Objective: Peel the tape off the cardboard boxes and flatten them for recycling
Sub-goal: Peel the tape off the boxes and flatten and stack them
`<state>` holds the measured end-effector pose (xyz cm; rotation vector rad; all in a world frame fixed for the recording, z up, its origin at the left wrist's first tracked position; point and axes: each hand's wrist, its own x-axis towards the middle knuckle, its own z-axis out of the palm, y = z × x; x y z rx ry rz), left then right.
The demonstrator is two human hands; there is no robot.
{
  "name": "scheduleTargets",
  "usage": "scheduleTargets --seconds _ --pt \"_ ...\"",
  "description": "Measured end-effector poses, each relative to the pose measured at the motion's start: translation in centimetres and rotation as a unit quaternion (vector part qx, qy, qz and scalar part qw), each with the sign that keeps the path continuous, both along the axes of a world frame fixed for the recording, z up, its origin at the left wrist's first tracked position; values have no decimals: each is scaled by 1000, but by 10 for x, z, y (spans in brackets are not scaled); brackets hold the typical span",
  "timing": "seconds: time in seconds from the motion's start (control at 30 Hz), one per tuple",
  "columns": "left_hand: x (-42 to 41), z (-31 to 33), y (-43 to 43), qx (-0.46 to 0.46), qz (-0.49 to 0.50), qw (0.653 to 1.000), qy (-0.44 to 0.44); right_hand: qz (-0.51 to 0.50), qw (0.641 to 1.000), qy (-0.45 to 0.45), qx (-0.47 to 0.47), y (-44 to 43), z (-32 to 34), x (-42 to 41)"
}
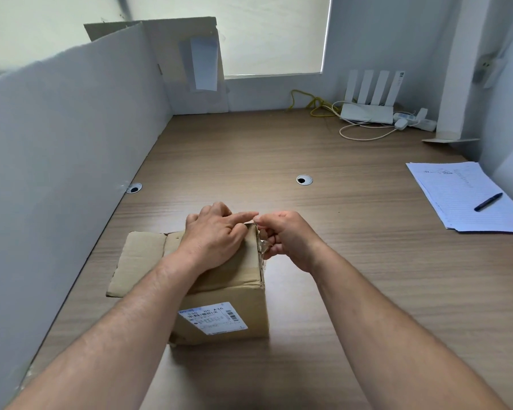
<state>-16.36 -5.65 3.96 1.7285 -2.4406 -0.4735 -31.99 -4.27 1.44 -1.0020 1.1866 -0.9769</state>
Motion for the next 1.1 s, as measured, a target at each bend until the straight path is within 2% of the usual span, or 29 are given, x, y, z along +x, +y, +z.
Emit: scheduleTargets --seconds 0.13,0.43,0.6,0.8,0.87,0.93,1.0,1.1 --pt "-4 2 -8 32 -44 999 0 -26 1000 7 4 1 -6 -4" --pt "-6 -7 -9 -3 -54 998 -9 -39 998 -40 28 8 -8 -1" --pt "-7 -11 -6 -20 -64 998 -13 -89 983 -128 93 15 -17 4" --pt "-1 -12 -2 -19 -57 998 -8 -158 943 -245 159 22 -25 2" --pt "-1 -12 0 -29 -50 998 -11 -158 954 -219 127 26 -27 -3" --pt "-3 -11 2 -40 -50 998 -16 -98 983 -133 78 30 -21 -1" --pt "-4 -9 3 -53 -47 997 -20 -28 996 -68 40 31 -11 1" --pt "0 -6 1 -44 -28 998 -19 26 998 -58 0 31 -7 -3"
